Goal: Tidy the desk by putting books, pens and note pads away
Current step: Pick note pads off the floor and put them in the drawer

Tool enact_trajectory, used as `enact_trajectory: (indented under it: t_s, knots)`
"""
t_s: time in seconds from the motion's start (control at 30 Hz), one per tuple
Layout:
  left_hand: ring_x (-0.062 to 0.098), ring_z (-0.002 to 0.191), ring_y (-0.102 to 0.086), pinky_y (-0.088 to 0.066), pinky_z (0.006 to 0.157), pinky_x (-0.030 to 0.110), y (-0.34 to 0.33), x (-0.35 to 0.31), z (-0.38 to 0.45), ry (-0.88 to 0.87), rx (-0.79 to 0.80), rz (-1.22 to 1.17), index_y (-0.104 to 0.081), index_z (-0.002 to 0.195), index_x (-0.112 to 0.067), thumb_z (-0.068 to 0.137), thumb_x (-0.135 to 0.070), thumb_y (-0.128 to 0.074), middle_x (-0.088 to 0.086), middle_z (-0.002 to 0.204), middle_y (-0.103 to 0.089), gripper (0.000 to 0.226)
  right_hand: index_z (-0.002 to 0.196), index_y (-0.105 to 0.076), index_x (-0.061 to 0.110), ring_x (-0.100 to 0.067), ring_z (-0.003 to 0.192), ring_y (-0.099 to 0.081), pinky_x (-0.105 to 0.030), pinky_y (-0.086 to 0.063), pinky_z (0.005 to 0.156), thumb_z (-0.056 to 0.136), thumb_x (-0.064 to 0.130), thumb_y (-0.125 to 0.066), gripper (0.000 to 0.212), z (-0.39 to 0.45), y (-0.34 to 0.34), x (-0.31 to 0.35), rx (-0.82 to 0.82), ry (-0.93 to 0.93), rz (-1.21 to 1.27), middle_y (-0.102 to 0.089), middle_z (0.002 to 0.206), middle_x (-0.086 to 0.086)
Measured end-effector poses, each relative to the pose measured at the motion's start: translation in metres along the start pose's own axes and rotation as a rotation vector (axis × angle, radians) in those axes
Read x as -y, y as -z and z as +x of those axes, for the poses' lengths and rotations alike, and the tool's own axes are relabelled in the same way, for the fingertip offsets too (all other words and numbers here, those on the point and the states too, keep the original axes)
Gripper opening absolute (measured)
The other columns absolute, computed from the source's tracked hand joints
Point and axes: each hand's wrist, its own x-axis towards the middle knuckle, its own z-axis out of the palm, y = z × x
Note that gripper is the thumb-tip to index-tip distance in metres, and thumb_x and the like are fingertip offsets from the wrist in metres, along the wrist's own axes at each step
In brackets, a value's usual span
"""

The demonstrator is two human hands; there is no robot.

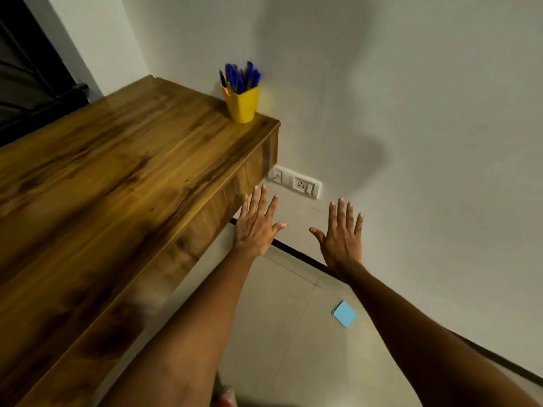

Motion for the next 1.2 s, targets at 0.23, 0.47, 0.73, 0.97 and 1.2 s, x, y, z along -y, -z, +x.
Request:
enact_trajectory:
  t_s: [0.23,0.47,0.73,0.97,1.2]
  knots:
    - [0.03,0.145,0.017,0.0,0.12,0.047,-0.069,0.008,0.012,-0.128,0.129,-0.059,0.008,0.15,-0.02,0.092,-0.064,-0.016,0.014,0.157,0.017,0.077,0.145,0.013,0.011,-0.028,0.145,0.015,-0.046,0.015,0.117,0.082,0.067,0.009,0.084,-0.02,-0.064,0.012,0.095,-0.114,0.002,0.012,0.158,-0.01]
    - [0.031,0.146,0.013,-0.001,0.12,0.047,-0.144,0.027,0.018,-0.169,0.181,-0.081,0.01,0.149,-0.02,0.078,-0.071,0.014,0.013,0.156,0.017,0.088,0.147,0.007,0.013,-0.03,0.146,0.01,-0.046,0.012,0.118,0.086,0.066,0.003,0.081,-0.016,-0.128,0.062,0.197,-0.122,0.049,0.008,0.157,-0.011]
    - [0.034,0.142,-0.025,-0.01,0.115,0.046,-0.224,0.0,0.021,-0.218,0.291,-0.11,-0.031,0.145,-0.017,0.086,-0.07,0.006,0.017,0.153,-0.025,0.087,0.147,-0.024,0.007,-0.033,0.144,-0.022,-0.048,-0.01,0.113,0.092,0.065,-0.014,0.08,-0.024,-0.188,0.037,0.276,-0.243,0.053,-0.023,0.155,-0.015]
    - [0.036,0.137,-0.034,-0.002,0.113,0.042,-0.285,-0.09,0.037,-0.318,0.348,-0.179,-0.037,0.142,-0.015,0.09,-0.068,-0.004,0.018,0.149,-0.034,0.082,0.144,-0.026,0.006,-0.031,0.14,-0.03,-0.047,-0.011,0.116,0.093,0.067,-0.007,0.082,-0.059,-0.258,-0.075,0.409,-0.401,0.076,-0.031,0.152,-0.013]
    - [0.033,0.14,-0.031,-0.016,0.114,0.045,-0.42,-0.233,0.051,-0.394,0.419,-0.185,-0.039,0.143,-0.014,0.09,-0.063,-0.02,0.018,0.151,-0.03,0.074,0.149,0.009,0.01,-0.023,0.147,0.01,-0.039,0.005,0.118,0.069,0.069,0.032,0.103,-0.09,-0.401,-0.2,0.435,-0.426,0.109,0.023,0.149,-0.002]
